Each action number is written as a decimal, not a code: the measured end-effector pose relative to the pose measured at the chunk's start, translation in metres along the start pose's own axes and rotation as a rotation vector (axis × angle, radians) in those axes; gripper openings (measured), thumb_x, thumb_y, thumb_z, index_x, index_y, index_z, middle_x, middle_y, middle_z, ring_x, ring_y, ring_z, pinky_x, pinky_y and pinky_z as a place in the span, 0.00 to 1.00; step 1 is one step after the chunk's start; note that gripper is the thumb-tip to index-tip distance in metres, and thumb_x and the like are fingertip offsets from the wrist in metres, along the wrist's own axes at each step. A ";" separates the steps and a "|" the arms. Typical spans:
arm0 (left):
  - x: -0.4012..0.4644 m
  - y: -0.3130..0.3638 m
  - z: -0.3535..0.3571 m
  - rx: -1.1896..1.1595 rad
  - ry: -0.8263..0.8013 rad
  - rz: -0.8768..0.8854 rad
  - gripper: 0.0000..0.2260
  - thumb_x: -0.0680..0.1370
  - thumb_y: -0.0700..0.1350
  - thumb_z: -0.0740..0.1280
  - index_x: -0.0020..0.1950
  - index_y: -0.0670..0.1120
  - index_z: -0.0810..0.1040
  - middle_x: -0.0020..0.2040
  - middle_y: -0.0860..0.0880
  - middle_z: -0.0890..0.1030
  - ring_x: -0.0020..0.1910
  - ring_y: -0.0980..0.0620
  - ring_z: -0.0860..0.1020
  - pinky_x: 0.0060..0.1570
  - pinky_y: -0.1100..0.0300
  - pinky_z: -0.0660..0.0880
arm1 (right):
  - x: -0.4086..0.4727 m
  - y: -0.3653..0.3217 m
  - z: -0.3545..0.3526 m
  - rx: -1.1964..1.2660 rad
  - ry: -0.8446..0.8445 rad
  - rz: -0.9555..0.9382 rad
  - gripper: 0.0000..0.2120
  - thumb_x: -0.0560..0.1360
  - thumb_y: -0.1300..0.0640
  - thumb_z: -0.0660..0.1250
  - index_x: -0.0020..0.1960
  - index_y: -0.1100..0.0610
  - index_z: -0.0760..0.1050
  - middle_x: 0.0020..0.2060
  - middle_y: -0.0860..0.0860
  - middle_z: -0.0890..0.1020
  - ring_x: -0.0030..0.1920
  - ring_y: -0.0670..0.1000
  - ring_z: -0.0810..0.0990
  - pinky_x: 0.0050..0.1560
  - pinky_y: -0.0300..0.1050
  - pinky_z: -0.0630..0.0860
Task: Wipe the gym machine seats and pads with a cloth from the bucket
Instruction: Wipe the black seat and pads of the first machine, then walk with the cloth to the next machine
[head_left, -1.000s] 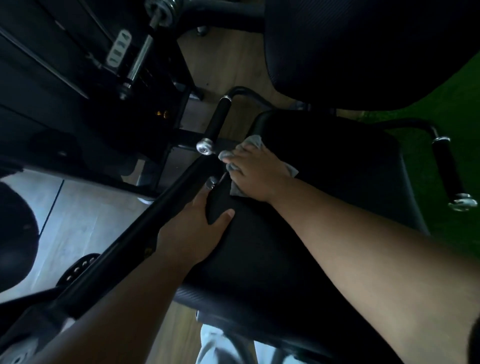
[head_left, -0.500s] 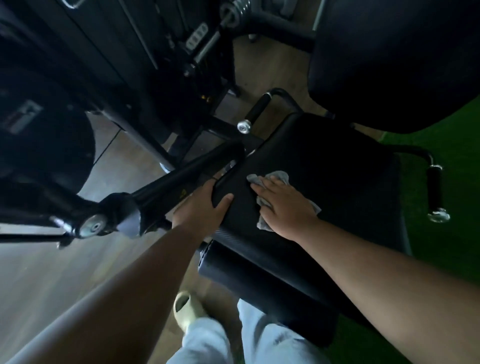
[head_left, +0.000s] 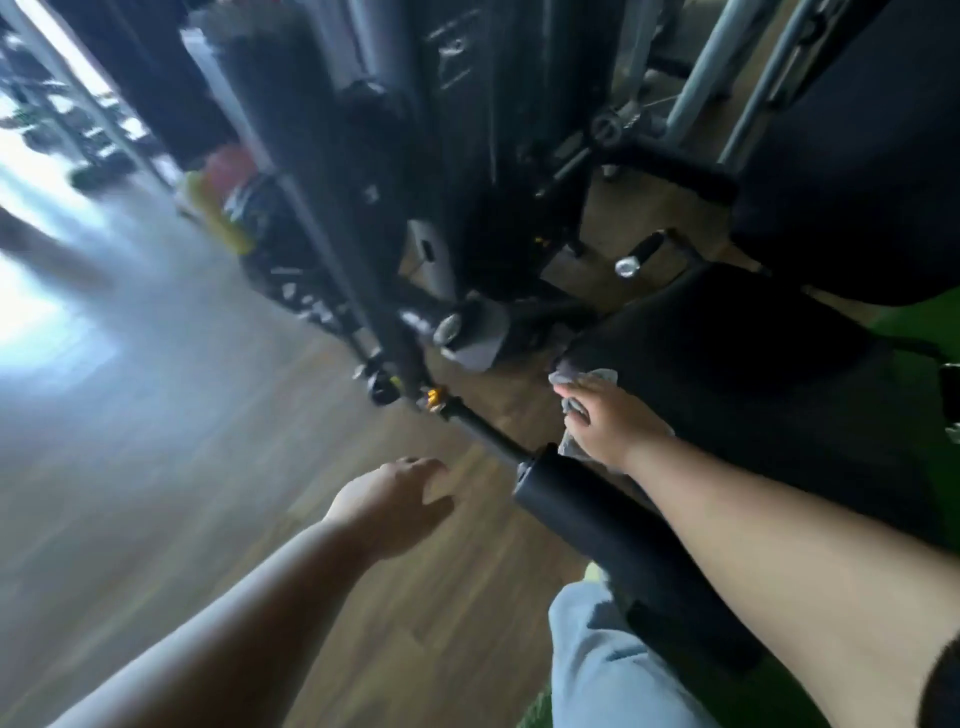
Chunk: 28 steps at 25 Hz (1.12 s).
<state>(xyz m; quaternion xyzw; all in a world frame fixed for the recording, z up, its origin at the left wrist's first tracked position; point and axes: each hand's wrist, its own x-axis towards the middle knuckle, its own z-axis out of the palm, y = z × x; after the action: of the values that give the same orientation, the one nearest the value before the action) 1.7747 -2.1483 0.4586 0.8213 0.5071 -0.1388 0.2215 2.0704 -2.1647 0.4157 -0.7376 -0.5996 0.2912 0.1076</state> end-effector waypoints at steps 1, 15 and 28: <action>-0.035 -0.026 0.003 0.018 0.004 -0.027 0.21 0.78 0.65 0.60 0.69 0.60 0.71 0.65 0.57 0.77 0.61 0.51 0.78 0.55 0.55 0.76 | -0.014 -0.031 0.017 0.004 -0.016 -0.003 0.24 0.76 0.48 0.56 0.70 0.47 0.75 0.70 0.43 0.75 0.73 0.47 0.69 0.74 0.45 0.63; -0.363 -0.306 -0.026 -0.313 0.285 -0.657 0.19 0.76 0.66 0.62 0.63 0.59 0.76 0.61 0.56 0.79 0.62 0.52 0.76 0.60 0.55 0.74 | -0.129 -0.469 0.147 -0.269 -0.448 -0.583 0.22 0.75 0.44 0.54 0.66 0.39 0.73 0.65 0.38 0.77 0.66 0.48 0.75 0.63 0.54 0.74; -0.306 -0.504 -0.139 -0.486 0.391 -0.890 0.16 0.77 0.64 0.63 0.61 0.59 0.77 0.55 0.59 0.79 0.57 0.56 0.78 0.56 0.56 0.75 | 0.071 -0.690 0.188 -0.348 -0.630 -0.833 0.21 0.72 0.45 0.57 0.64 0.35 0.72 0.60 0.41 0.80 0.61 0.47 0.77 0.60 0.49 0.75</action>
<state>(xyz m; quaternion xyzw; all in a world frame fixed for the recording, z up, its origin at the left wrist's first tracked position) 1.1874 -2.1186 0.6040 0.4629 0.8550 0.0574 0.2266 1.4062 -1.9552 0.5927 -0.3219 -0.8834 0.3273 -0.0944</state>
